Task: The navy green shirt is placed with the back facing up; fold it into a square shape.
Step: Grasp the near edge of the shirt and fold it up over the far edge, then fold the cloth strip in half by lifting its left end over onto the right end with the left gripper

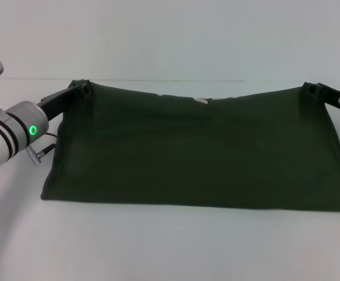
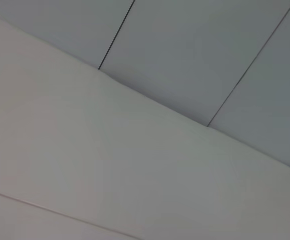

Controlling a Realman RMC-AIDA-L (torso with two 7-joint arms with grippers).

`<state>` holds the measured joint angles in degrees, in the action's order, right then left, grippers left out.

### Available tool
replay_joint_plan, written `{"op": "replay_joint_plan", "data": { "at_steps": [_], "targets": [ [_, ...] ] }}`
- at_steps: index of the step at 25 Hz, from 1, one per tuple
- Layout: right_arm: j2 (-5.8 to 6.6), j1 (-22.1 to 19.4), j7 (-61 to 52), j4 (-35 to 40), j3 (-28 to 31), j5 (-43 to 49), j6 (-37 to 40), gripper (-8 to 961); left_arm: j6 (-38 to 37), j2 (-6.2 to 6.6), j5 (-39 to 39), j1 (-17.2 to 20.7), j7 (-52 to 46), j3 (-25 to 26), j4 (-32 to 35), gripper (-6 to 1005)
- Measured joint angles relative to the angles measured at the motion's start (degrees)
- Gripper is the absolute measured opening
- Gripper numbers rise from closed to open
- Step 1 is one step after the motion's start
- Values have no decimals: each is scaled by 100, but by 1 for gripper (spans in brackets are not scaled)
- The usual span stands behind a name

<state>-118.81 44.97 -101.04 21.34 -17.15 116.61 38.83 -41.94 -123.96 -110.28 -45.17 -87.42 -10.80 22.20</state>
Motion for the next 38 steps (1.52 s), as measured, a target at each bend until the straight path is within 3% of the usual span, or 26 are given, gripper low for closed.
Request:
{"op": "replay_joint_plan", "data": {
  "at_steps": [4, 13, 16, 18, 21, 24, 29, 38],
  "targets": [
    [-44, 5, 140, 0, 1, -107, -81, 302, 178, -2, 327, 0, 320, 5, -151, 169],
    [-38, -64, 144, 11, 5, -319, -41, 522, 272, 34, 499, 108, 354, 10, -119, 426],
    [-8, -140, 144, 40, -4, -316, 160, 590, 99, 100, 439, 223, 52, -24, -46, 528],
    [55, -267, 75, 70, -90, -305, 544, 801, -388, 216, 217, 419, -573, -201, 61, 596],
    [229, -533, -269, 89, -293, -303, 1230, 870, -1326, 334, -348, 751, -1788, -411, 460, 736],
    [386, -802, -654, 115, -576, -298, 1792, 938, -2131, 370, -1132, 1066, -2923, -435, 1079, 848],
    [522, -1153, -795, 150, -932, -297, 2428, 937, -3199, 471, -2056, 1478, -3874, -372, 1865, 923],
    [536, -1365, -840, 183, -1308, -288, 2671, 936, -3350, 493, -2838, 1492, -3996, -547, 2045, 922]
  ]
}}
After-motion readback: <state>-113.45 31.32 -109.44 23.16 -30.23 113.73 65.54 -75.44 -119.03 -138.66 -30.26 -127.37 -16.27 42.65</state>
